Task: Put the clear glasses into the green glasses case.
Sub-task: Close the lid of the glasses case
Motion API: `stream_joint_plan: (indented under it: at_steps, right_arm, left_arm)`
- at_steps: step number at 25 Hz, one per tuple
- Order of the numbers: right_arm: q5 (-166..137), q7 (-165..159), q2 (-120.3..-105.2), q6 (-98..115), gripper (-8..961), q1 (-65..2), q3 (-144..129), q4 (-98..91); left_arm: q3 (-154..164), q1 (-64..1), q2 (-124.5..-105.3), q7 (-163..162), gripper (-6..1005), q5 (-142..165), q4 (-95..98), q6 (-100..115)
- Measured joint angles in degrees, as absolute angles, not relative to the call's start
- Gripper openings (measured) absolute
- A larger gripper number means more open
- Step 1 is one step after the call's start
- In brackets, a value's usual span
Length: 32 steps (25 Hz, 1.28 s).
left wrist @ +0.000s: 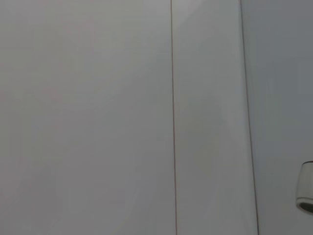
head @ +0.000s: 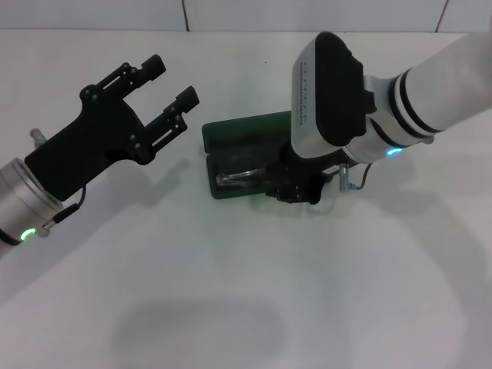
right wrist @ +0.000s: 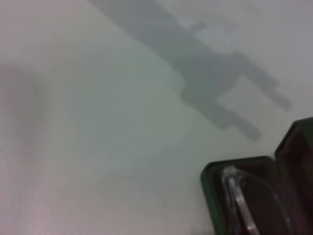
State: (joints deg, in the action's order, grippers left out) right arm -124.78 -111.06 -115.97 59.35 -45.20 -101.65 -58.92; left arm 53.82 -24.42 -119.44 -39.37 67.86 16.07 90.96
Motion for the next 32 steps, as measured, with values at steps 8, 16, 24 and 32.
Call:
stream_joint_plan:
  at_steps: [8, 16, 24, 32]
  right_arm:
    - [-126.2, -111.1, -116.00, 58.3, 351, -44.8, -100.3, -59.9]
    - [-126.5, -111.1, -116.09, 57.5, 355, -45.8, -100.6, -59.2]
    - [-126.5, -110.9, -116.23, 58.1, 360, -48.1, -101.4, -55.7]
    - [-126.5, -110.9, -116.21, 57.8, 364, -48.4, -101.5, -55.1]
  left_arm:
    - [53.7, -24.5, -119.48, -39.4, 639, 67.9, 16.1, 90.9]
    - [53.7, -24.7, -119.53, -39.4, 639, 67.7, 16.1, 90.8]
    - [53.9, -25.5, -119.53, -39.4, 639, 67.6, 16.0, 89.4]
    - [54.0, -25.5, -119.53, -39.4, 639, 67.6, 16.0, 88.8]
